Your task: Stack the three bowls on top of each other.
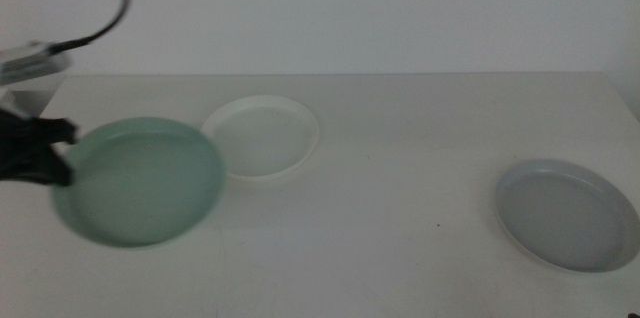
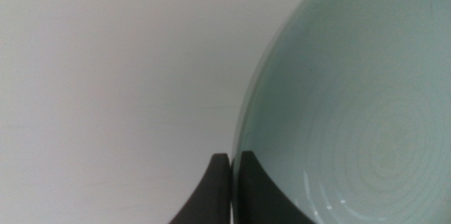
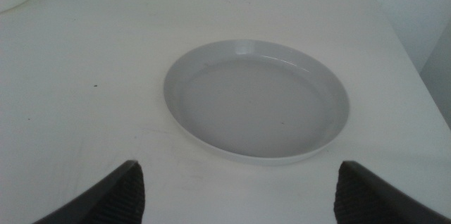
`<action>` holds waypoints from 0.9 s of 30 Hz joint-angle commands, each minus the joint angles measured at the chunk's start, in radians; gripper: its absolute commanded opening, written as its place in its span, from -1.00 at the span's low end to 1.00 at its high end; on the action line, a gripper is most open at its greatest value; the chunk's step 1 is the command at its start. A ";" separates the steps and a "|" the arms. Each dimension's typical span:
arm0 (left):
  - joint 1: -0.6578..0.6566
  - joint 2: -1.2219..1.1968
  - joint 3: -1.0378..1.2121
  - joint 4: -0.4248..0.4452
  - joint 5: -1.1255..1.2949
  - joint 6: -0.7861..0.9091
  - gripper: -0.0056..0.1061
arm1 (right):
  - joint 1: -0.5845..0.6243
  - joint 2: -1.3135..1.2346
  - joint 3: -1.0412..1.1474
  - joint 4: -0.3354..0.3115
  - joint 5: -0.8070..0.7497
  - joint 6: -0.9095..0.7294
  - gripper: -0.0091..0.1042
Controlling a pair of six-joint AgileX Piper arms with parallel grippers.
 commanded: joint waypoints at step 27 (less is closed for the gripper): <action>-0.690 0.223 -0.021 -0.178 -0.417 -0.239 -0.90 | -0.008 -0.026 -0.002 -0.007 -0.074 -0.005 0.49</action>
